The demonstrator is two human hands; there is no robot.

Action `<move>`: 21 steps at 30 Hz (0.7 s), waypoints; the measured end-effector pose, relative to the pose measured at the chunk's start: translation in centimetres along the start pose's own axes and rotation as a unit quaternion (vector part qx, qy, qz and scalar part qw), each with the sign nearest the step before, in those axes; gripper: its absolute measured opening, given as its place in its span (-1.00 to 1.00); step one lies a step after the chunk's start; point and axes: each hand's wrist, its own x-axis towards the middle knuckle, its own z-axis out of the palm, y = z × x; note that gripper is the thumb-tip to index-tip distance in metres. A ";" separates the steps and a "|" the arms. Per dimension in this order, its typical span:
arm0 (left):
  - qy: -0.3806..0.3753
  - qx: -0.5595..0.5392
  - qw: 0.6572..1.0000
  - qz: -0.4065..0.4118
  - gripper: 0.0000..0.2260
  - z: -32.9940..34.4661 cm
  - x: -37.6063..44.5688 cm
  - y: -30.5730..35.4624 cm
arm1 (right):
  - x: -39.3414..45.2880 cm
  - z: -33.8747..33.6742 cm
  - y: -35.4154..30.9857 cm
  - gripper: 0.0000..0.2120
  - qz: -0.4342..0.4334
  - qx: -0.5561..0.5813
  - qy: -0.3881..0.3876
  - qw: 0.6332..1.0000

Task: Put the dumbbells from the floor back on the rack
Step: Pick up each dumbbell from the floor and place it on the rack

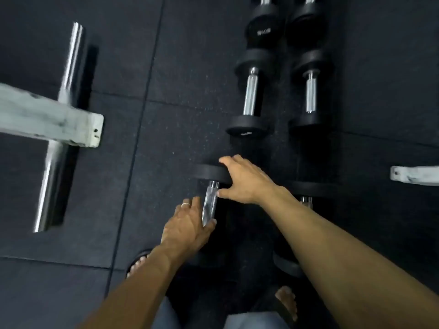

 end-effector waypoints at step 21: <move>-0.128 -0.007 0.992 -0.016 -0.43 0.7 1.0 -0.8 | -2.9 1.5 2.0 -0.56 -0.014 0.134 0.144 0.980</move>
